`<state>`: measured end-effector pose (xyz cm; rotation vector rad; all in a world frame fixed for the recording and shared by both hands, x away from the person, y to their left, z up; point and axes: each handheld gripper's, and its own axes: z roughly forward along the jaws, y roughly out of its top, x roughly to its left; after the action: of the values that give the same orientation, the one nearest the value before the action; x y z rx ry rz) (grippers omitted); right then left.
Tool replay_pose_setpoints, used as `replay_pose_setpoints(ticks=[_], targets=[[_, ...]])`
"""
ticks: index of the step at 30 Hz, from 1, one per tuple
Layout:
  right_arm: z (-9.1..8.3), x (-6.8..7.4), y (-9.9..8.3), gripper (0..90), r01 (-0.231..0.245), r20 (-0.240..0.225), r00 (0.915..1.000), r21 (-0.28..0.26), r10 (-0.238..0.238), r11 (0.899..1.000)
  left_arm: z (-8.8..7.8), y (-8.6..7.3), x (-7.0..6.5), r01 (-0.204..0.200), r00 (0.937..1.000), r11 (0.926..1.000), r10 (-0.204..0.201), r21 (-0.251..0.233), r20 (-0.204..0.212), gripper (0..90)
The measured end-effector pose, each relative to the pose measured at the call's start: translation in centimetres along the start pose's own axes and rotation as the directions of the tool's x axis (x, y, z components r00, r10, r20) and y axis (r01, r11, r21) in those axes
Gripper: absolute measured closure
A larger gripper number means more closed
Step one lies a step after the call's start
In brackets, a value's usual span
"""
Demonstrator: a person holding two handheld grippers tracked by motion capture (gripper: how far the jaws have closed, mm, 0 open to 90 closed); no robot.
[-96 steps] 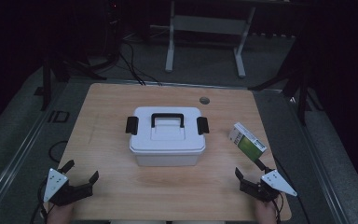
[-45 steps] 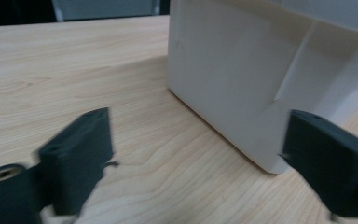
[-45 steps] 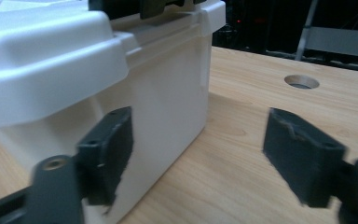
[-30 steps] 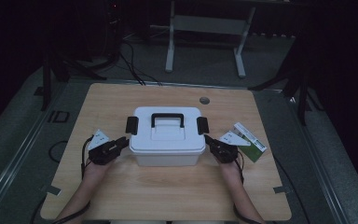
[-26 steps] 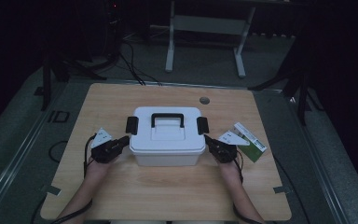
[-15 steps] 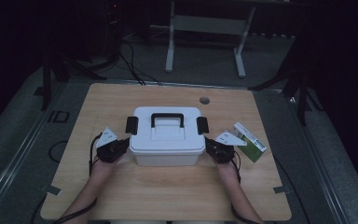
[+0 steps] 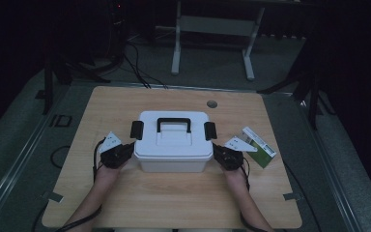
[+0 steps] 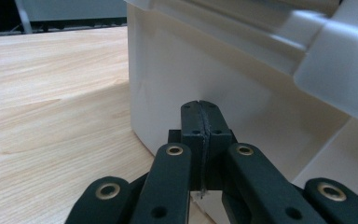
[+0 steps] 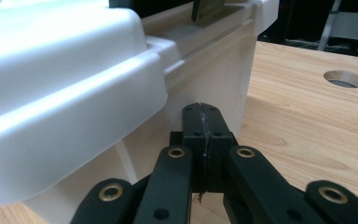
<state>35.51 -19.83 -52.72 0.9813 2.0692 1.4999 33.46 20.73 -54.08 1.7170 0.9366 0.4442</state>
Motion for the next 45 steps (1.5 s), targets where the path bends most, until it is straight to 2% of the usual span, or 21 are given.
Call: replay_pose_setpoints(ticks=[10,31,39,45], targets=[[-1.7,0.8,-0.5,90.0,0.024,-0.012,0.9996,0.013,-0.024,1.000,-0.8,-0.4,-1.1,0.005,0.9998,1.0000,-0.005,0.007,0.020,90.0],[-4.6,2.2,-1.9,90.0,0.012,-0.037,0.9993,0.003,-0.012,1.000,-2.9,-1.7,-3.5,0.011,0.9973,0.9999,-0.012,0.012,0.073,90.0],[-6.0,2.6,-2.4,90.0,0.015,-0.043,0.9990,0.008,-0.015,1.000,-3.4,-2.0,-4.5,0.000,0.9956,0.9998,-0.002,0.022,0.094,90.0],[-7.1,2.9,-2.6,90.0,0.032,-0.049,0.9983,0.015,-0.031,0.999,-3.5,-2.1,-5.1,0.006,0.9938,0.9997,-0.009,0.022,0.111,90.0]])
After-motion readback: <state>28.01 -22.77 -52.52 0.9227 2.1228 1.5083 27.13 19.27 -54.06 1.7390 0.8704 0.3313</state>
